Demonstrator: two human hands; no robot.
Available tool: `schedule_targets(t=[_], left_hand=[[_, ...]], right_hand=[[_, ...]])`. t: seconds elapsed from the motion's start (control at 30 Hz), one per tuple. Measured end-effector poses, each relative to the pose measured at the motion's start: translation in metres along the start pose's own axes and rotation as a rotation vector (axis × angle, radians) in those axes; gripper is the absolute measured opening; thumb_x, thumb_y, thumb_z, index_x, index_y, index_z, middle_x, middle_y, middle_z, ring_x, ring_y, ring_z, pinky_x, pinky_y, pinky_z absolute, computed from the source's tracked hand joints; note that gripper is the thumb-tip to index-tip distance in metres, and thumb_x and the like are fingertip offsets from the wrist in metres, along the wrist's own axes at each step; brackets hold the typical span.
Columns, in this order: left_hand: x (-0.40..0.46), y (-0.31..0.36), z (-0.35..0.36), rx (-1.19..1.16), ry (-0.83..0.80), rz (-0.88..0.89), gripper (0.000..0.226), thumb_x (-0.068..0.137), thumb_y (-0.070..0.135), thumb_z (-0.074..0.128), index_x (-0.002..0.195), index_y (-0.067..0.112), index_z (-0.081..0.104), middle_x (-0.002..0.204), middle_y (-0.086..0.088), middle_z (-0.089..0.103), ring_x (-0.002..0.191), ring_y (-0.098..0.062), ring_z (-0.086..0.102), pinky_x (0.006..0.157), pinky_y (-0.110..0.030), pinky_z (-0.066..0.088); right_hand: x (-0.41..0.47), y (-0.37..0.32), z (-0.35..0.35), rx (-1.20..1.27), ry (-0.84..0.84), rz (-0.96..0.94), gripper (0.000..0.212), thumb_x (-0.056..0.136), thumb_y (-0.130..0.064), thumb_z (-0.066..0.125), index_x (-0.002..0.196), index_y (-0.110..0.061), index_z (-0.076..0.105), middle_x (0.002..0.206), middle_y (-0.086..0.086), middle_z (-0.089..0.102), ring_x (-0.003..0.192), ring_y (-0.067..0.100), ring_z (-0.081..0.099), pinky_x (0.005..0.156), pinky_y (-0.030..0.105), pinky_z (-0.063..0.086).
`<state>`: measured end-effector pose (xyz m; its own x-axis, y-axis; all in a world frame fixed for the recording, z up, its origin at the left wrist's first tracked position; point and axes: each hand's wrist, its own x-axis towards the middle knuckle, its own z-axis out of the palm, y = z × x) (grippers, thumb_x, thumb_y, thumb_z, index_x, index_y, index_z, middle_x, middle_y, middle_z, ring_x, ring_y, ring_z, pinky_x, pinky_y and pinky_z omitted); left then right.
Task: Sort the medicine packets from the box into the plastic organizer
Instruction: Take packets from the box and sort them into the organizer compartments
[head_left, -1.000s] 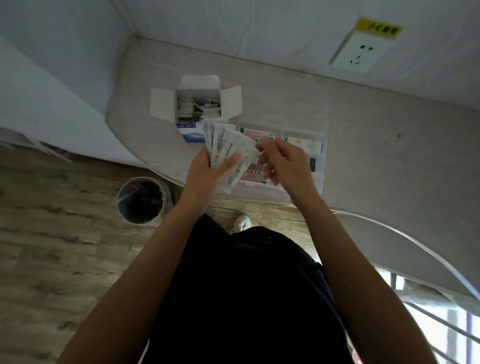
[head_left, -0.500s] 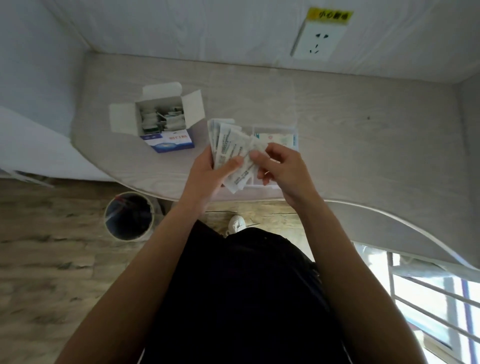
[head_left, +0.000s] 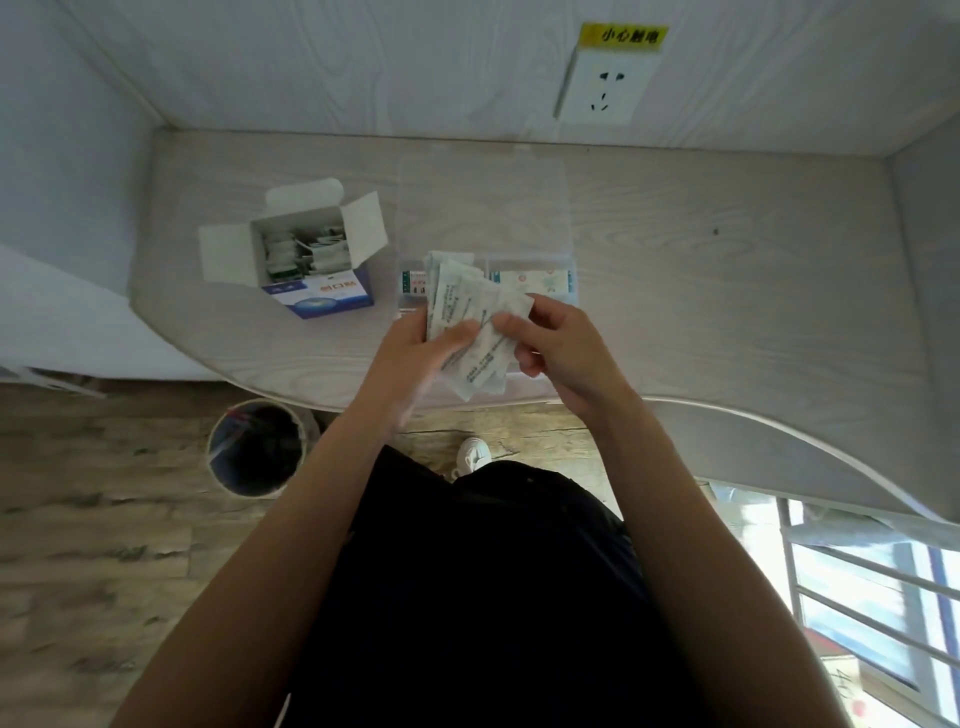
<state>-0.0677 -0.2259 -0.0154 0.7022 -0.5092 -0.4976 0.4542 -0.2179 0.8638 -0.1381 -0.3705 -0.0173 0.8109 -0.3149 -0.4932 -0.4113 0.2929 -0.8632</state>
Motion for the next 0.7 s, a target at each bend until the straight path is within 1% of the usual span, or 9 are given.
schedule_targets(t=[0.1,0.2,0.27,0.3,0.37,0.43,0.5,0.6,0.7], left_hand=[[0.0,0.002,-0.002,-0.004,0.015,0.004,0.026,0.079,0.016,0.069,0.105,0.012,0.065,0.103,-0.006,0.07,0.094,-0.021,0.068,0.079,-0.037,0.055],[0.0,0.005,-0.001,0.002,-0.009,0.028,0.031,0.074,0.028,0.07,0.102,0.015,0.066,0.098,-0.003,0.072,0.091,-0.02,0.069,0.074,-0.034,0.056],[-0.001,0.009,0.002,0.013,-0.022,0.039,0.023,0.077,0.033,0.065,0.096,0.02,0.066,0.09,0.002,0.073,0.086,-0.016,0.07,0.068,-0.029,0.056],[0.0,0.009,0.003,0.011,-0.022,0.041,0.017,0.081,0.031,0.063,0.094,0.021,0.066,0.087,0.004,0.073,0.083,-0.014,0.07,0.065,-0.027,0.055],[0.002,0.009,0.003,0.007,-0.015,0.051,0.013,0.087,0.026,0.06,0.094,0.018,0.066,0.086,0.002,0.072,0.08,-0.014,0.07,0.063,-0.025,0.054],[0.004,0.009,0.002,0.008,-0.003,0.053,0.012,0.086,0.024,0.062,0.095,0.017,0.067,0.089,-0.002,0.072,0.082,-0.017,0.07,0.066,-0.029,0.055],[0.006,0.008,0.003,-0.017,0.018,0.045,0.013,0.083,0.027,0.064,0.094,0.02,0.067,0.092,-0.002,0.072,0.086,-0.018,0.07,0.074,-0.034,0.056],[0.01,0.007,0.002,-0.061,0.087,0.065,0.011,0.084,0.031,0.062,0.088,0.023,0.068,0.087,0.004,0.073,0.086,-0.014,0.069,0.079,-0.032,0.054],[0.013,0.005,-0.006,-0.112,0.146,0.07,0.013,0.092,0.025,0.056,0.088,0.018,0.067,0.088,0.002,0.072,0.085,-0.015,0.068,0.071,-0.028,0.056]], right_hand=[[0.0,-0.001,0.0,0.032,-0.003,-0.009,0.009,0.085,-0.006,0.064,0.094,-0.006,0.066,0.068,0.003,0.056,0.044,0.008,0.038,0.041,0.017,0.032],[0.0,-0.003,-0.002,0.056,0.012,-0.005,0.01,0.084,-0.006,0.065,0.094,-0.005,0.066,0.072,0.004,0.058,0.046,0.008,0.04,0.044,0.017,0.036],[0.0,-0.007,-0.003,0.077,0.017,-0.007,0.01,0.085,-0.005,0.064,0.095,-0.003,0.066,0.074,0.005,0.06,0.047,0.008,0.043,0.045,0.017,0.038],[0.001,-0.008,-0.003,0.087,0.012,-0.004,0.008,0.085,-0.005,0.064,0.093,-0.004,0.066,0.073,0.004,0.06,0.047,0.008,0.043,0.045,0.017,0.038],[0.001,-0.01,-0.002,0.1,-0.016,0.002,0.006,0.086,-0.006,0.063,0.091,-0.007,0.066,0.068,0.0,0.06,0.046,0.007,0.043,0.045,0.017,0.037],[0.002,-0.011,0.0,0.1,-0.039,-0.005,0.007,0.085,-0.006,0.064,0.092,-0.009,0.066,0.064,-0.003,0.059,0.045,0.007,0.042,0.044,0.017,0.036],[0.003,-0.011,-0.001,0.105,-0.019,-0.015,0.007,0.085,-0.006,0.064,0.091,-0.009,0.067,0.068,0.001,0.059,0.046,0.007,0.043,0.045,0.017,0.037],[0.004,-0.014,-0.013,0.168,0.043,-0.051,0.007,0.086,-0.004,0.061,0.091,-0.007,0.065,0.073,0.005,0.059,0.052,0.006,0.051,0.051,0.017,0.046],[0.005,-0.018,-0.04,0.303,0.125,-0.124,0.012,0.088,0.001,0.055,0.089,-0.006,0.064,0.08,0.005,0.068,0.071,0.013,0.065,0.068,0.023,0.055]])
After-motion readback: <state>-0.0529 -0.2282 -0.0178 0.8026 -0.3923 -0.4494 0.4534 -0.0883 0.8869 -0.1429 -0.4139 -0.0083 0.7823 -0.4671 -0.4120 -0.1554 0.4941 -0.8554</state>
